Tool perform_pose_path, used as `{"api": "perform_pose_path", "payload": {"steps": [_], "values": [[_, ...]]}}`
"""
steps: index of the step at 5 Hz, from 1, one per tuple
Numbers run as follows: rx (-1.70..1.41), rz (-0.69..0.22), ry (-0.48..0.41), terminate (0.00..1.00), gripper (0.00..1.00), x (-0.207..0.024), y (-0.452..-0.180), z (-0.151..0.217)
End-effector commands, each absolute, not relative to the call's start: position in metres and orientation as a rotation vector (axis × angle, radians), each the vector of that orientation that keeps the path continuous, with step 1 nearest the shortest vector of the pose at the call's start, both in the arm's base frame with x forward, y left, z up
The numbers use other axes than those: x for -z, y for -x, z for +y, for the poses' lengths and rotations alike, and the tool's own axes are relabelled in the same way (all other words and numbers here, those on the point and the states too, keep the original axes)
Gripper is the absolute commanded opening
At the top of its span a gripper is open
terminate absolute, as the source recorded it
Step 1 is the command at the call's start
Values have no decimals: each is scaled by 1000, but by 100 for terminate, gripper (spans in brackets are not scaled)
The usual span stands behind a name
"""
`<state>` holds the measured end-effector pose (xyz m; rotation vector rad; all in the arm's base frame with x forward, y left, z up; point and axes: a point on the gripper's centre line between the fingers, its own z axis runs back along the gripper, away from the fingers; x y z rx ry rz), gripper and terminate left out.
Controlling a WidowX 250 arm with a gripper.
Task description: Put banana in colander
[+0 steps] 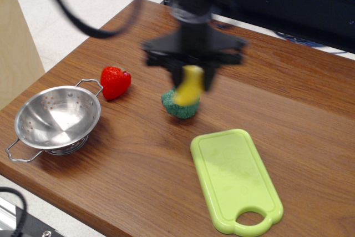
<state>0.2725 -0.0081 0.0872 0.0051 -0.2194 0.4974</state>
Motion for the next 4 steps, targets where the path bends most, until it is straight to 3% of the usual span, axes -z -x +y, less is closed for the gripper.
{"api": "perform_pose_path", "payload": {"steps": [1, 3, 4], "values": [[-419, -237, -39, 0, 0, -106, -261, 66], [-239, -141, -81, 0, 0, -96, -237, 111], [-173, -149, -90, 0, 0, -90, -229, 121]]}}
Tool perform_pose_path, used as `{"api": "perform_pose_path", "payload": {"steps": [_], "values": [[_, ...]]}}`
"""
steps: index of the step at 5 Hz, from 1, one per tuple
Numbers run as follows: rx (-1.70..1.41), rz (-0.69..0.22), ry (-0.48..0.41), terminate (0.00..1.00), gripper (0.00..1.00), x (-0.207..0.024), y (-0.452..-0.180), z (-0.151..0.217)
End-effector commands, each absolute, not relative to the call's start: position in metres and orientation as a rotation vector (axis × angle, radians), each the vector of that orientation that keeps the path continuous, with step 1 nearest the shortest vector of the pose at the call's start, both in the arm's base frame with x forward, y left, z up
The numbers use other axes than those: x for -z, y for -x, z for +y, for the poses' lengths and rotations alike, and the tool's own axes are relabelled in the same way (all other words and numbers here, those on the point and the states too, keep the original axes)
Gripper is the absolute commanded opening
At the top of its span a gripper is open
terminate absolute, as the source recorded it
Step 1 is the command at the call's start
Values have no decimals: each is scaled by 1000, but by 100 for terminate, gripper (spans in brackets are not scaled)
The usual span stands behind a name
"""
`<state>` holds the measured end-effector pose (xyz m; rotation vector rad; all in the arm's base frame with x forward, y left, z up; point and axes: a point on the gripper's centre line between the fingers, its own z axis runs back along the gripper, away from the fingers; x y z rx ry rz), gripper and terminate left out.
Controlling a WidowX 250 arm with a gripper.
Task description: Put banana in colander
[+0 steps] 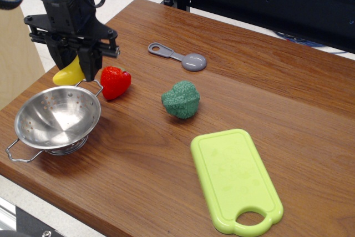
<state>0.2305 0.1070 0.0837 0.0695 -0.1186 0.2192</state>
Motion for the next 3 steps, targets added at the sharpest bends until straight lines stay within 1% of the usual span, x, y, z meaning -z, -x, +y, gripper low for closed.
{"api": "perform_pose_path", "payload": {"steps": [1, 2, 3], "values": [[-94, -126, -116, 0, 0, -78, -220, 120], [-49, -168, -119, 0, 100, -72, -217, 122], [-76, -166, -107, 0, 100, -77, -229, 112]]}}
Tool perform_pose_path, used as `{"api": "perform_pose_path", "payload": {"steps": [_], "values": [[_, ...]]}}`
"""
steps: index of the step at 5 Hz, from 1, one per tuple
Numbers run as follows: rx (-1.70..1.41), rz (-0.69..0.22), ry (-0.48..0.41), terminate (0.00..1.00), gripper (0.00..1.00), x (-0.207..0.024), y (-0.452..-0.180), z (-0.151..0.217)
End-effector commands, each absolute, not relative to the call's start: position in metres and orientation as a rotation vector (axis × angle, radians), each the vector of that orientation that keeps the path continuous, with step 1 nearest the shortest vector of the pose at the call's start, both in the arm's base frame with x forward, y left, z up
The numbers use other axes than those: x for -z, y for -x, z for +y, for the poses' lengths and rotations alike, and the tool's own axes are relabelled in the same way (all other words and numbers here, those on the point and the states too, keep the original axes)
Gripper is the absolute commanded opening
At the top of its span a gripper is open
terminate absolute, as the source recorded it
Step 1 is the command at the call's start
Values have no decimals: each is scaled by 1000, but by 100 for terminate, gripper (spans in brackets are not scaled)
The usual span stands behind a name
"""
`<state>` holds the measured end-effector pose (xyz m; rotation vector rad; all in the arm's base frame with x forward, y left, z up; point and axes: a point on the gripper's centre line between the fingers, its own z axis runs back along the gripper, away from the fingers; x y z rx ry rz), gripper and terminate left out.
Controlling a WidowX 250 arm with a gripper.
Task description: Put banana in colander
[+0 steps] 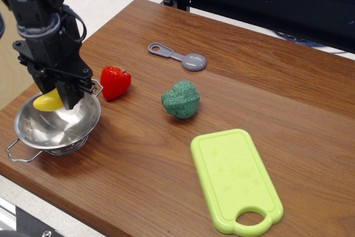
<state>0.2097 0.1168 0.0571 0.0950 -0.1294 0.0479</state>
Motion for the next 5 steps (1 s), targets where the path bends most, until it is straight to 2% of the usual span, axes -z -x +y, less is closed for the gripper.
{"api": "perform_pose_path", "payload": {"steps": [1, 2, 3, 4, 5], "values": [[-105, -179, -53, 0, 100, -91, -236, 98], [-193, -204, 15, 0, 100, -121, -237, 78], [-253, -205, 27, 0, 100, -133, -241, 56], [-253, -205, 27, 0, 100, -133, -241, 56], [-253, -205, 27, 100, 100, -133, -241, 56]]}}
